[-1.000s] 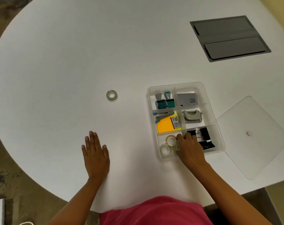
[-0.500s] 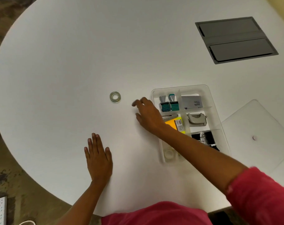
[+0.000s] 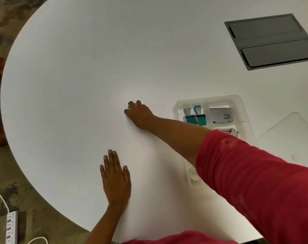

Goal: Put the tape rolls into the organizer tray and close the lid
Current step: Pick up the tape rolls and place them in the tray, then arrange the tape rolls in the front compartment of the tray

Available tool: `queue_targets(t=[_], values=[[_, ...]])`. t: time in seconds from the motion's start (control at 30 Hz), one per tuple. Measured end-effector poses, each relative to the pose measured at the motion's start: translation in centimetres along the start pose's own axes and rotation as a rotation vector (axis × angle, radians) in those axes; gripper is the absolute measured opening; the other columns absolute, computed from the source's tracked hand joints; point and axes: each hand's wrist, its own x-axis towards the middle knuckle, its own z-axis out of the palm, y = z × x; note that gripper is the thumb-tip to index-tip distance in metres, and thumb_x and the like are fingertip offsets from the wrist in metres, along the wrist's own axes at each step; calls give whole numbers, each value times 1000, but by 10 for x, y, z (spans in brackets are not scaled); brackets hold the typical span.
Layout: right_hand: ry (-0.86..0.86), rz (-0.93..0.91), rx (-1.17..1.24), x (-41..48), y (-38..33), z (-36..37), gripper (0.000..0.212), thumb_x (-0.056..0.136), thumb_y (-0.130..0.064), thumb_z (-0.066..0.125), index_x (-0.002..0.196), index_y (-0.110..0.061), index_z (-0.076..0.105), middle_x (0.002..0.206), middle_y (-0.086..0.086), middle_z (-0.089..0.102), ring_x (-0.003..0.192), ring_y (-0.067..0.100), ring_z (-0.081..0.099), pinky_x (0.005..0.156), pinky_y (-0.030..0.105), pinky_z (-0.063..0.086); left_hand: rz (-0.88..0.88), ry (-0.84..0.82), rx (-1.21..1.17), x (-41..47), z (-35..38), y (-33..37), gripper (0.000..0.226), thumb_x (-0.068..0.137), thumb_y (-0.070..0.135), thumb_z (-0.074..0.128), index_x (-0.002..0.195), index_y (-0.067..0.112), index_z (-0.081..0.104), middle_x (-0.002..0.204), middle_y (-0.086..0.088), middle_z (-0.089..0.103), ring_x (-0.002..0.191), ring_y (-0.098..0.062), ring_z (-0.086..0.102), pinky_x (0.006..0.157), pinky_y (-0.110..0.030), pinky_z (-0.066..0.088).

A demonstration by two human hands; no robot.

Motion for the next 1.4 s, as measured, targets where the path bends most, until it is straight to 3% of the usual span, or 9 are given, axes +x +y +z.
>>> queue_targets(t=[0.13,0.3,0.4,0.6,0.67,0.87,1.07,1.3,1.4], values=[[8,3,-20,-11,3,9,39,87,4,49,124,-9,45,138,18,37,116,34,43,68,31,35,-4,-3,10,0,0,-1,61,96,31,23,152,12,9,162,-6,11,150,-23,8,123,-44,13],[64,50,163,-42,6,4,45,77,8,53,118,-11,48,129,17,42,108,33,44,62,28,35,-9,-9,6,0,-2,2,62,96,33,20,152,11,9,162,-6,11,150,-23,9,123,-44,12],[157,59,343,-72,9,-10,44,71,4,59,111,-13,53,118,14,45,100,30,44,56,30,42,-7,-15,6,-1,-4,3,62,95,33,19,152,10,9,162,-6,11,150,-23,8,123,-45,12],[349,208,535,-167,23,-29,47,68,-12,72,112,-13,53,110,13,48,97,25,49,67,30,50,9,-14,-6,-1,-9,4,63,95,34,19,152,9,12,161,-8,13,150,-24,9,123,-45,11],[338,324,546,-200,29,-26,49,67,-13,75,111,-11,54,108,13,50,94,25,52,68,26,46,5,-16,-1,0,-8,4,62,95,33,22,152,8,12,161,-9,13,150,-25,10,123,-46,11],[135,584,481,-264,39,-2,52,69,-21,78,113,-11,51,111,12,53,96,29,55,69,32,49,7,-42,22,0,-7,6,65,94,33,27,151,5,12,161,-12,11,150,-29,9,122,-50,11],[36,531,378,-266,27,26,48,80,-21,66,124,-16,47,124,8,47,112,23,44,83,28,48,6,-55,21,1,-7,7,64,97,28,36,151,4,12,161,-14,13,149,-32,10,121,-52,11],[106,519,373,-262,17,45,39,87,-7,57,124,-13,48,126,8,46,113,20,46,79,25,54,22,-69,32,0,-11,9,64,97,32,32,150,2,13,160,-16,13,149,-34,10,121,-52,10],[143,529,425,-266,17,49,37,84,5,56,118,-7,52,121,11,50,107,23,50,75,33,55,23,-92,43,-3,-12,12,66,97,28,40,151,2,11,161,-16,11,149,-35,8,121,-55,10]])
